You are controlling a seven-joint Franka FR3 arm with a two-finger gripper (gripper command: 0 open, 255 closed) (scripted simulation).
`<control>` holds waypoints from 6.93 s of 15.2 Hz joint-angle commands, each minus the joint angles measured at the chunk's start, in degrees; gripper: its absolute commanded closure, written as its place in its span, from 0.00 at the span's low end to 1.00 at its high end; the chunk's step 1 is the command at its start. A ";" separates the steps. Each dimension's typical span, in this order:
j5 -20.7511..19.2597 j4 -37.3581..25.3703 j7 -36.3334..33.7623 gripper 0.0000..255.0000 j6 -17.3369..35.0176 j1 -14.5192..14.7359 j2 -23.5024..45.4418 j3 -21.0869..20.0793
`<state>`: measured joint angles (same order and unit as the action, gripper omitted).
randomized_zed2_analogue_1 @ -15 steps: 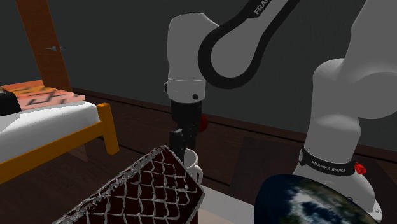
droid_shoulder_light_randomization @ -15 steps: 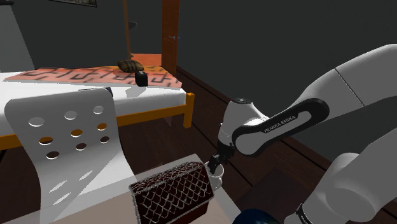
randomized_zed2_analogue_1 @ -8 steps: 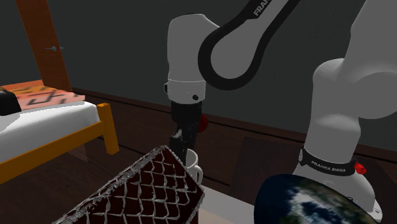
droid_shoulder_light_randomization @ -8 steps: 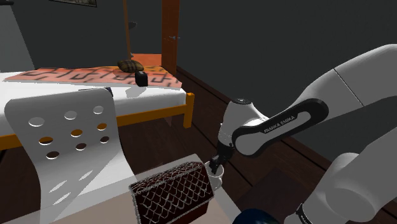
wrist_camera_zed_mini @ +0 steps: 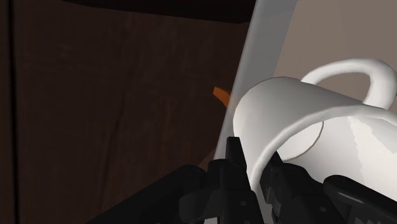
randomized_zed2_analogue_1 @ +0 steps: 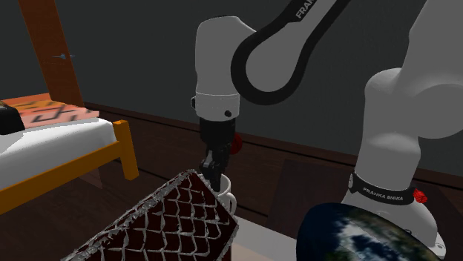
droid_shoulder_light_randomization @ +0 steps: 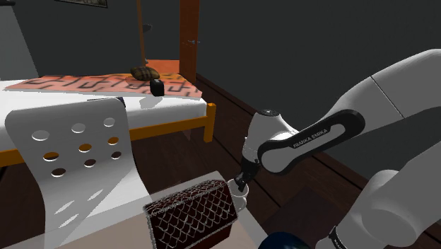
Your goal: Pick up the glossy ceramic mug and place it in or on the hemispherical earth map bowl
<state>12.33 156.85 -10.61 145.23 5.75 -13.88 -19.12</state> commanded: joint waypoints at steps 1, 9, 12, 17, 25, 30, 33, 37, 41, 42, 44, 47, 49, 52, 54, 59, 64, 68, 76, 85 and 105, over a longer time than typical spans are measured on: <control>0.00 -0.01 0.00 1.00 0.02 0.00 0.01 0.00; 0.39 -2.14 0.28 1.00 -8.12 0.36 -6.06 0.98; 0.36 -3.17 0.29 1.00 -11.08 0.43 -8.00 1.36; 0.18 -5.16 0.23 1.00 -15.87 0.47 -10.81 1.99; -0.30 -9.00 0.03 1.00 -23.15 0.41 -14.27 2.95; -0.66 -11.79 -0.13 1.00 -27.49 0.31 -15.83 3.51; -0.88 -13.59 -0.25 1.00 -30.01 0.24 -16.56 3.83; -1.19 -16.14 -0.41 1.00 -33.30 0.14 -17.30 4.24; -1.49 -18.85 -0.58 1.00 -36.50 0.02 -17.80 4.62; -1.57 -19.55 -0.62 1.00 -37.29 -0.01 -17.88 4.71; -1.04 -19.08 -1.36 1.00 -38.72 0.59 -19.88 4.38; 0.82 -16.11 -3.66 1.00 -41.13 2.59 -25.57 3.04; 2.13 -14.47 -5.37 1.00 -42.95 4.04 -29.24 2.05; 4.22 -12.56 -8.21 1.00 -45.90 6.34 -34.49 0.42; 5.70 -11.64 -10.30 1.00 -47.97 7.96 -37.77 -0.77; 9.69 -10.63 -16.14 1.00 -53.26 12.11 -45.00 -4.16; 14.11 -11.42 -22.69 1.00 -58.29 16.07 -50.52 -8.08; 15.20 -9.00 -22.82 1.00 -56.77 16.71 -51.48 -9.16; 17.98 -2.68 -22.36 1.00 -52.02 18.06 -53.01 -11.95; 21.38 3.12 -21.95 1.00 -46.89 19.59 -53.57 -15.37; 17.27 -3.50 -22.36 0.00 -53.22 17.97 -53.31 -11.08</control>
<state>29.68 153.47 -32.99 92.09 23.77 -67.25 -30.27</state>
